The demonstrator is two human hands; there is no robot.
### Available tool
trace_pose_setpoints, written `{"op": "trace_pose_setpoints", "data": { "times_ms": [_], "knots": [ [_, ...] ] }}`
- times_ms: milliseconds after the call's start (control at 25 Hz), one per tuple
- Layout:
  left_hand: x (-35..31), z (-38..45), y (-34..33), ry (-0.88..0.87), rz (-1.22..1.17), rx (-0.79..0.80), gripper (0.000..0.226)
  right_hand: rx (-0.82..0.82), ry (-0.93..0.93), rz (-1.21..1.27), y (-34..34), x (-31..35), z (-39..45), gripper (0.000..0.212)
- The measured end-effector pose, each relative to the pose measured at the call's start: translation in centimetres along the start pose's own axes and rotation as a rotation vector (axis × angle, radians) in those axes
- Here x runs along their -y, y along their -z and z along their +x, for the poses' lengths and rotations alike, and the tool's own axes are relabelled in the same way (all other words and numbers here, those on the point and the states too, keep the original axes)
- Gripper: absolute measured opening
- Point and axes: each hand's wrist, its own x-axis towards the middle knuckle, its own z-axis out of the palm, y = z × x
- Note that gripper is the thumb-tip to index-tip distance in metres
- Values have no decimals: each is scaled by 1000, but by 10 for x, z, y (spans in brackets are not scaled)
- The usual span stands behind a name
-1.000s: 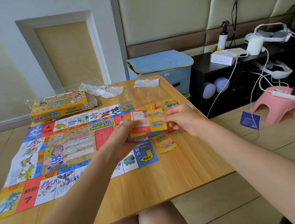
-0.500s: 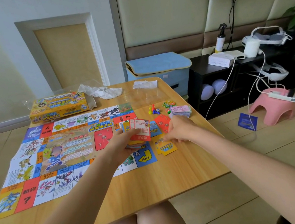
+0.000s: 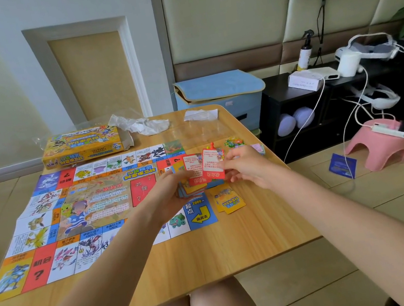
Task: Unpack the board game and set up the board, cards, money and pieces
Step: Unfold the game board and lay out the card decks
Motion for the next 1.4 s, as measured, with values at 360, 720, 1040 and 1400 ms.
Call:
{"op": "trace_pose_setpoints", "data": {
  "times_ms": [360,720,1040,1400],
  "knots": [
    [3,9,-1,-51,110,41,11,49,-69,89,2,5,5,10],
    [-10,15,5,75,41,-20,18,61,211,296,7,15,6,27],
    [-2,16,-18,18,59,-135,11,-65,486,-392,-8,3,6,24],
    [1,25,-28,-74,128,-159,8,-73,102,62,19,-8,7,39]
  ]
}}
